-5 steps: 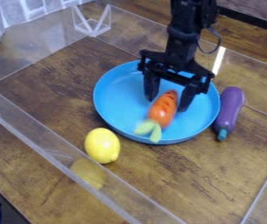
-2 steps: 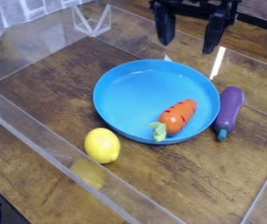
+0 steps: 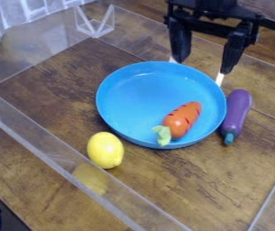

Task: Put the carrot on the blue tray

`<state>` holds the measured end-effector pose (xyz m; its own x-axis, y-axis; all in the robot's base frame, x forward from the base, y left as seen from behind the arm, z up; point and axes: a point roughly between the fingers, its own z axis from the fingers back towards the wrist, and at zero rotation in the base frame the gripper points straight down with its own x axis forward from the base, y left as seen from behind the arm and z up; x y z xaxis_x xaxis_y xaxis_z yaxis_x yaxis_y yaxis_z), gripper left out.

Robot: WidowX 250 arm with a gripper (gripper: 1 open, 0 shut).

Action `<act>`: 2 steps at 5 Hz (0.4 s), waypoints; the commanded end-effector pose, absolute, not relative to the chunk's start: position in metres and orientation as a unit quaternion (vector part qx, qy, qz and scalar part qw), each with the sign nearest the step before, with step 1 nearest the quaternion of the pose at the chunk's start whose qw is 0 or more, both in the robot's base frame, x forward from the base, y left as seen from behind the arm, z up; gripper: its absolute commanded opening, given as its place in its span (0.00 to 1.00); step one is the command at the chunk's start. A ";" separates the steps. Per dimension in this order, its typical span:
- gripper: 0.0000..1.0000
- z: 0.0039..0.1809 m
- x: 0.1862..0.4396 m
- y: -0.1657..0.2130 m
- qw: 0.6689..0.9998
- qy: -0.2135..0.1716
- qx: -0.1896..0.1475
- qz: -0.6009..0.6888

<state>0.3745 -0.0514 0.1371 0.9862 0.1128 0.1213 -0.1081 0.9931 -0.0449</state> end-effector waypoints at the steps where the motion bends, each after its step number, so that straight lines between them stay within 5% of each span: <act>1: 1.00 0.151 0.386 -0.045 0.995 -0.084 -0.020 0.050; 2: 1.00 0.130 0.388 -0.050 0.993 -0.078 -0.013 0.088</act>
<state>0.3879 -0.0496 0.1120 0.9795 0.1761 0.0977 -0.1744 0.9843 -0.0263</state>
